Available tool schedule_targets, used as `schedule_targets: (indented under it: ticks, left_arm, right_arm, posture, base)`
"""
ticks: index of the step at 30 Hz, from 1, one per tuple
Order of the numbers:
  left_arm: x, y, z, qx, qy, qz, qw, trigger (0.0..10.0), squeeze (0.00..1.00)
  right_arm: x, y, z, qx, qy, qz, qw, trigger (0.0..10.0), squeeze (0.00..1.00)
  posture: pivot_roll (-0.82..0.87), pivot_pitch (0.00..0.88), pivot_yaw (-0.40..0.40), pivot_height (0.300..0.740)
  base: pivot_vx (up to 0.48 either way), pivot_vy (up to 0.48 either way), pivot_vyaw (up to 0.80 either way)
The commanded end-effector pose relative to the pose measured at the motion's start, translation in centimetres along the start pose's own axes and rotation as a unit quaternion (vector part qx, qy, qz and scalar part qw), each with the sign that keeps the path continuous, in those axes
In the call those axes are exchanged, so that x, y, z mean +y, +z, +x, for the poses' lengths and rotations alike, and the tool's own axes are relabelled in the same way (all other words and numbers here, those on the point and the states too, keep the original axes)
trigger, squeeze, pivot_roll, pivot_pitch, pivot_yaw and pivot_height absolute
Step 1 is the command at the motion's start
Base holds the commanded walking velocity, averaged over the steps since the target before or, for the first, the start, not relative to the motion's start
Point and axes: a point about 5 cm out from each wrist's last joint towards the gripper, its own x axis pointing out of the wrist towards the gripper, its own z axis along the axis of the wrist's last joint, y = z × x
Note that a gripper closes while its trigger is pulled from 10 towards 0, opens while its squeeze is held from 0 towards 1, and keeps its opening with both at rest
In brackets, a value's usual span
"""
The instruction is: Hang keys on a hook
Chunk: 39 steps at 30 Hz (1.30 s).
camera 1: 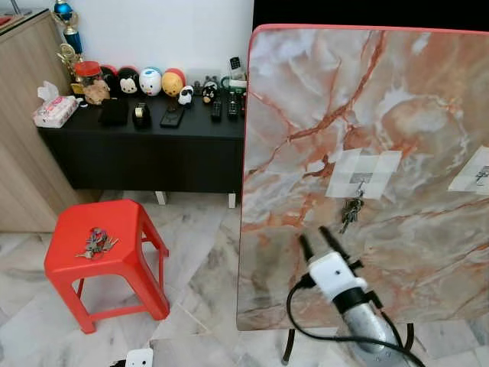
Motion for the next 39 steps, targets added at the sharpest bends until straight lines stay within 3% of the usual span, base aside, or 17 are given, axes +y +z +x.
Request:
schedule_targets:
  ticks: [1,4,5,6,8,10,11,13,18,21,22,25,27,31,33,39]
  left_arm:
    - [-0.1,-0.8,-0.2,0.017,-0.001,0.000,1.000,10.0,0.00]
    - [-0.1,-0.8,-0.2,0.018,-0.002,0.001,1.000,10.0,0.00]
    - [0.0,-0.8,-0.2,0.019,-0.002,0.002,1.000,10.0,0.00]
    - [0.0,-0.8,-0.2,0.019,-0.002,0.002,1.000,10.0,0.00]
    - [0.1,-0.8,-0.2,0.021,-0.002,0.004,1.000,10.0,0.00]
    - [0.1,-0.8,-0.2,0.021,-0.002,0.005,1.000,10.0,0.00]
    - [0.2,-0.7,-0.2,0.020,-0.002,0.007,1.000,10.0,0.00]
    - [0.4,-0.6,-0.2,0.018,0.001,0.008,1.000,10.0,0.00]
    - [0.9,-0.6,-0.2,0.026,0.001,0.022,0.999,10.0,0.00]
    - [1.0,-0.3,-0.1,0.022,0.001,0.022,1.000,10.0,0.00]
    - [1.1,-0.2,-0.1,0.020,0.002,0.021,1.000,10.0,0.00]
    - [1.4,0.2,0.0,0.017,0.004,0.024,1.000,10.0,0.00]
    - [1.7,0.4,0.1,0.021,0.004,0.035,0.999,10.0,0.00]
    - [1.8,0.8,0.3,0.030,0.000,0.055,0.998,10.0,0.00]
    - [1.8,1.1,0.4,0.031,0.001,0.065,0.997,10.0,0.00]
    - [1.9,2.1,0.7,0.022,0.020,0.035,0.999,10.0,0.00]
  right_arm:
    - [0.5,-1.3,-0.7,0.030,0.027,0.010,0.999,10.0,0.00]
    - [1.2,-3.3,-1.3,0.095,0.048,0.042,0.993,10.0,0.00]
    - [1.8,-5.1,-1.8,0.152,0.062,0.049,0.985,10.0,0.00]
    - [1.8,-5.1,-1.8,0.152,0.062,0.049,0.985,10.0,0.00]
    - [2.0,-7.7,-2.3,0.238,-0.037,0.222,0.945,10.0,0.00]
    - [1.4,-8.5,-2.4,0.261,-0.084,0.274,0.922,10.0,0.00]
    - [0.6,-7.7,-2.1,0.234,-0.088,0.293,0.923,10.0,0.00]
    - [0.2,-8.1,-2.2,0.237,-0.082,0.285,0.925,10.0,0.00]
    - [0.5,-11.4,-3.7,0.326,-0.136,0.362,0.863,10.0,0.00]
    - [2.2,-13.3,-5.6,0.398,-0.161,0.421,0.799,10.0,0.00]
    - [2.9,-13.6,-6.3,0.418,-0.157,0.425,0.787,10.0,0.00]
    - [3.9,-14.1,-7.3,0.446,-0.131,0.405,0.787,10.0,0.00]
    - [4.4,-14.5,-8.1,0.467,-0.128,0.399,0.779,10.0,0.00]
    - [5.8,-14.5,-8.6,0.490,-0.077,0.372,0.785,10.0,0.00]
    - [6.1,-14.6,-9.0,0.501,-0.071,0.364,0.782,10.0,0.00]
    - [6.1,-14.8,-9.5,0.510,-0.097,0.377,0.767,10.0,0.00]
  posture:
    - [-0.05,0.000,-0.068,0.740]
    - [-0.06,0.000,-0.064,0.740]
    - [-0.06,0.000,-0.061,0.740]
    - [-0.06,0.000,-0.061,0.740]
    - [-0.06,0.000,-0.055,0.740]
    - [-0.05,0.000,-0.055,0.740]
    - [-0.03,0.000,-0.048,0.740]
    - [-0.05,0.000,-0.040,0.740]
    - [-0.07,0.000,-0.018,0.740]
    - [-0.06,0.000,-0.008,0.740]
    - [-0.06,0.000,-0.008,0.740]
    - [-0.06,0.000,-0.002,0.740]
    - [-0.05,0.000,0.006,0.740]
    - [-0.05,0.000,0.007,0.740]
    - [-0.05,0.000,0.004,0.740]
    - [-0.04,0.000,-0.003,0.740]
  base:
    - [0.000,0.000,0.00]
    - [0.000,0.000,0.00]
    - [0.000,0.000,0.00]
    - [0.000,0.000,0.00]
    - [0.000,0.000,0.00]
    - [0.000,0.000,0.00]
    - [0.000,0.000,0.00]
    - [0.000,0.000,0.00]
    - [0.000,0.000,0.00]
    - [0.000,0.000,0.00]
    - [0.000,0.000,0.00]
    - [0.000,0.000,0.00]
    - [0.000,0.000,0.00]
    - [0.000,0.000,0.00]
    - [0.000,0.000,0.00]
    - [0.000,0.000,0.00]
